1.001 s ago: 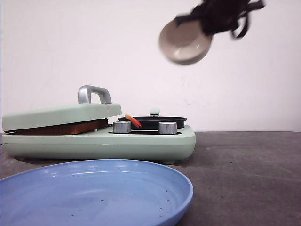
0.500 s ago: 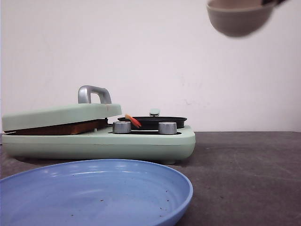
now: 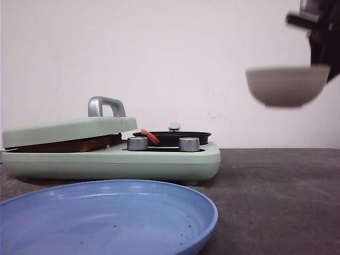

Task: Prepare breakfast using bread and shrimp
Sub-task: 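Carry the empty bowl back and set it down with the right gripper, then open the right gripper and raise it away from the bowl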

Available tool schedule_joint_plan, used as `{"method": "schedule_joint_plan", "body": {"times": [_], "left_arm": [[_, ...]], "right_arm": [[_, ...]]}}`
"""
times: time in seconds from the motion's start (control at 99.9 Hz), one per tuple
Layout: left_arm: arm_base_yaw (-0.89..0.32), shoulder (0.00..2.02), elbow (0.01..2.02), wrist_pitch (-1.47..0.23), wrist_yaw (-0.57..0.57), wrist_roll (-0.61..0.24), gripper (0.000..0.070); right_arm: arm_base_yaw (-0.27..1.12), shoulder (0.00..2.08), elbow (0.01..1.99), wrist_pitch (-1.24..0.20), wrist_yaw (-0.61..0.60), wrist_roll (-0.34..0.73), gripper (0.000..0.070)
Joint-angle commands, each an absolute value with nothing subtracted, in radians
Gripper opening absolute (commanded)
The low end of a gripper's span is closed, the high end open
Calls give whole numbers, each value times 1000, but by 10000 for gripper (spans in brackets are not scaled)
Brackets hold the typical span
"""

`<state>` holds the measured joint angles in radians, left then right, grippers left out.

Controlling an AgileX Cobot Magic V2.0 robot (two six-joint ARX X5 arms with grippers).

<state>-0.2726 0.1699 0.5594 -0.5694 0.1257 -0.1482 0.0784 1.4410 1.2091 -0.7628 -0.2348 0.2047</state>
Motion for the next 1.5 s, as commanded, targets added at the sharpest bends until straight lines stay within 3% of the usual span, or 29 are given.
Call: {"method": "schedule_joint_plan", "body": {"times": [0.0,0.42,1.021,1.091,1.181,1.221,1.491], "left_arm": [[-275,170,561,-562,119,-144,511],[-275,170,561,-562,101,-147,511],[-275,171,561,-565,101,-150,511],[-275,171,561,-565,101,-150,511],[-275,171,561,-565,101,-150,511],[-275,171,561,-565,101,-150,511],[-275,171,561,-567,101,-150,511]], "right_arm": [[80,1500,1223,-736,-239,182,0],[80,1751,1223,-606,-235,184,0],[80,1790,1223,-556,-209,146,2],[81,1790,1223,-554,-209,147,86],[81,1790,1223,-557,-209,149,347],[81,1790,1223,-560,-209,149,425],[68,1724,1224,-562,-211,120,440]]}}
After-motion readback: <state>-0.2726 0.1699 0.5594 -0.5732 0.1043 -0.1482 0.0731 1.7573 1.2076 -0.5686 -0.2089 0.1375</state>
